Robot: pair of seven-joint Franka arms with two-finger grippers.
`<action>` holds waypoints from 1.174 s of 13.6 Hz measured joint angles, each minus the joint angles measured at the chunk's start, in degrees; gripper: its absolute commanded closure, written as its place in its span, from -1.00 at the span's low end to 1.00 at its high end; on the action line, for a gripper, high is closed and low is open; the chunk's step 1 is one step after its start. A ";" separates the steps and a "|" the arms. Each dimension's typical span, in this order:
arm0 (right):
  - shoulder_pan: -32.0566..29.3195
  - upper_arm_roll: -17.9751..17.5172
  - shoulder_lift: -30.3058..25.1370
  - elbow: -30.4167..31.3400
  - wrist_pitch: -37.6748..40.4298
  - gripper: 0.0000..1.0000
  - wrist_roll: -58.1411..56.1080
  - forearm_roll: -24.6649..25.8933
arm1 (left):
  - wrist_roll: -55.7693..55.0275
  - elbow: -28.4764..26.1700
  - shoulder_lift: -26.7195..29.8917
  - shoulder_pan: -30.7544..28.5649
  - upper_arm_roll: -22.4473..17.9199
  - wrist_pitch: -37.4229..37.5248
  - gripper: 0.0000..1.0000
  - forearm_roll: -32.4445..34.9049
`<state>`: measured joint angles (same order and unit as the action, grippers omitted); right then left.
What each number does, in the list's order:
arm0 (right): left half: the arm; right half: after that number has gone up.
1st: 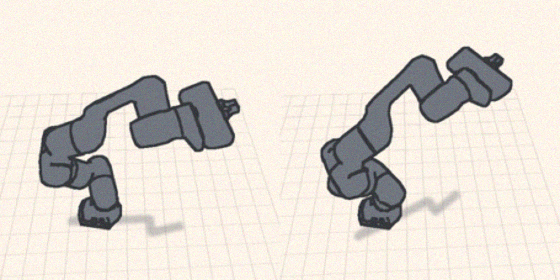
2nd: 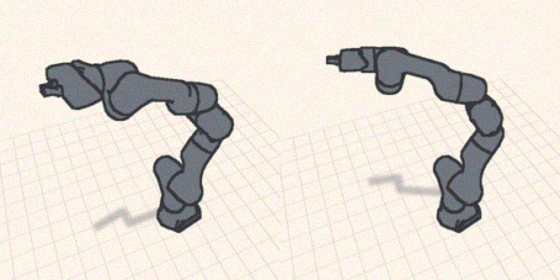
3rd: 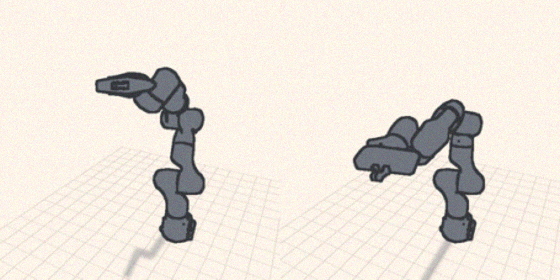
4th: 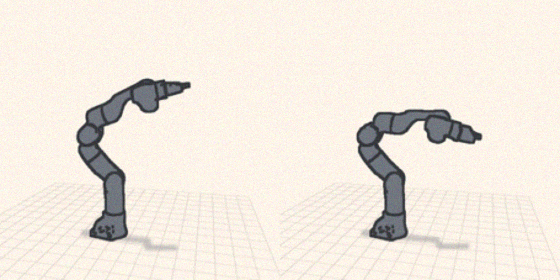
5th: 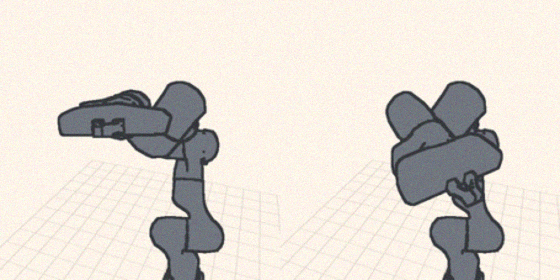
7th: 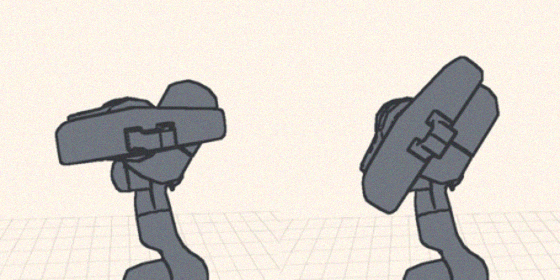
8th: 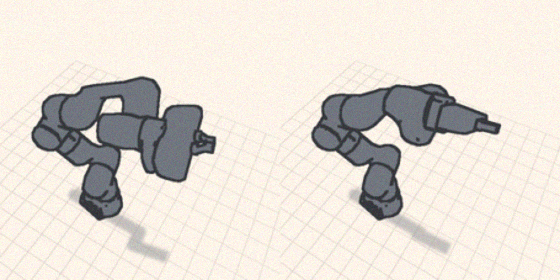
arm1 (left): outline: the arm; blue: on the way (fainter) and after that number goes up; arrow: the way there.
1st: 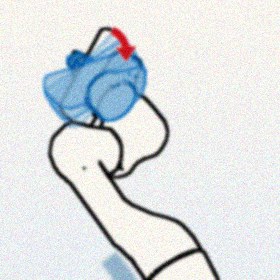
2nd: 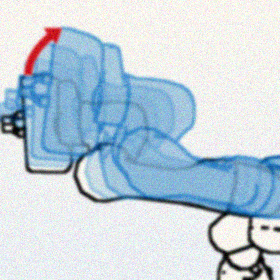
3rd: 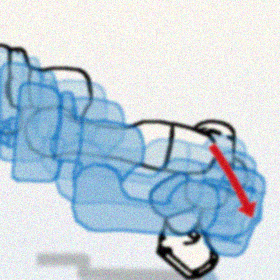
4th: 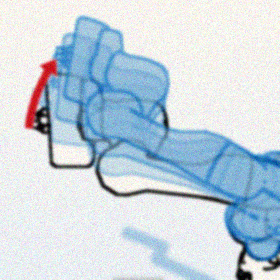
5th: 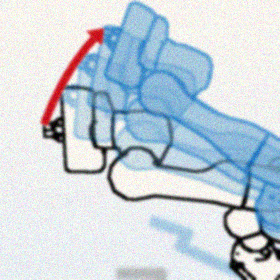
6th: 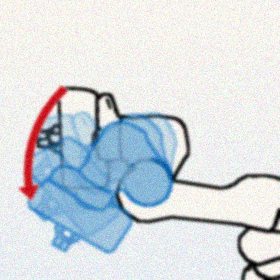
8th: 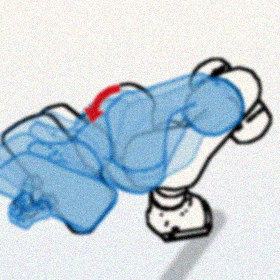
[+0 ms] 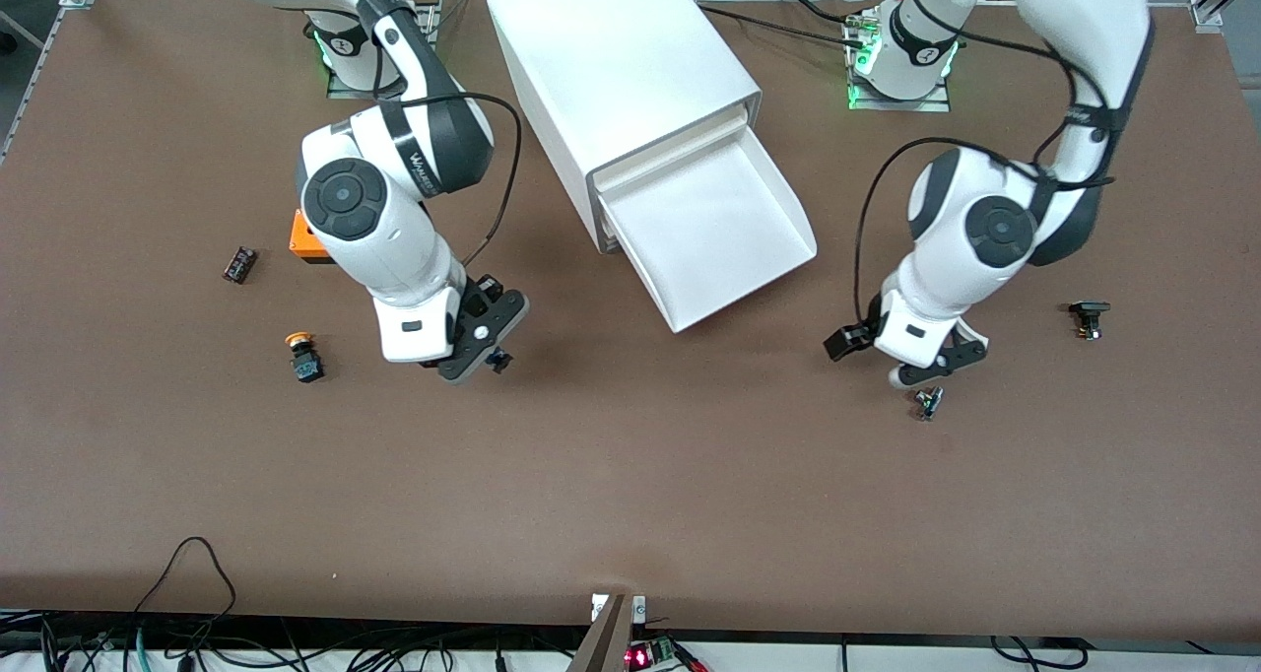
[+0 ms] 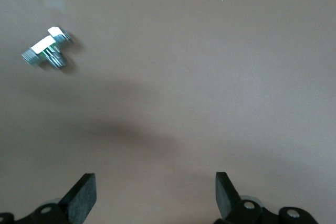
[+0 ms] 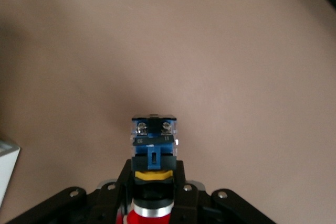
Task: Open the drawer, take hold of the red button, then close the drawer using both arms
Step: 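Carry the button out with the right gripper while the left gripper reaches the drawer, then push the open drawer shut into the cabinet with the left gripper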
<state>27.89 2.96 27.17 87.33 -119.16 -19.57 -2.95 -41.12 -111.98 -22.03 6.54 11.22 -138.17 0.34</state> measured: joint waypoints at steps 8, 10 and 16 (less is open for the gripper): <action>-8.91 0.10 -6.97 20.54 -8.73 0.50 10.25 1.31 | -13.42 -5.70 0.55 2.97 10.10 -0.94 -1.00 0.00; -10.55 0.07 -9.31 26.12 -10.49 0.50 11.12 1.31 | -13.51 -6.53 1.95 2.93 12.98 0.85 -1.00 0.00; -14.34 0.07 -11.53 37.82 -22.66 0.49 11.43 1.31 | -13.80 -8.80 4.19 3.11 23.73 2.11 -1.00 0.00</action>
<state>13.54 3.02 15.64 125.15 -141.82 -8.13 -1.65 -54.91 -120.78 -17.84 9.65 34.95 -136.05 0.34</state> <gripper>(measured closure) 0.674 0.000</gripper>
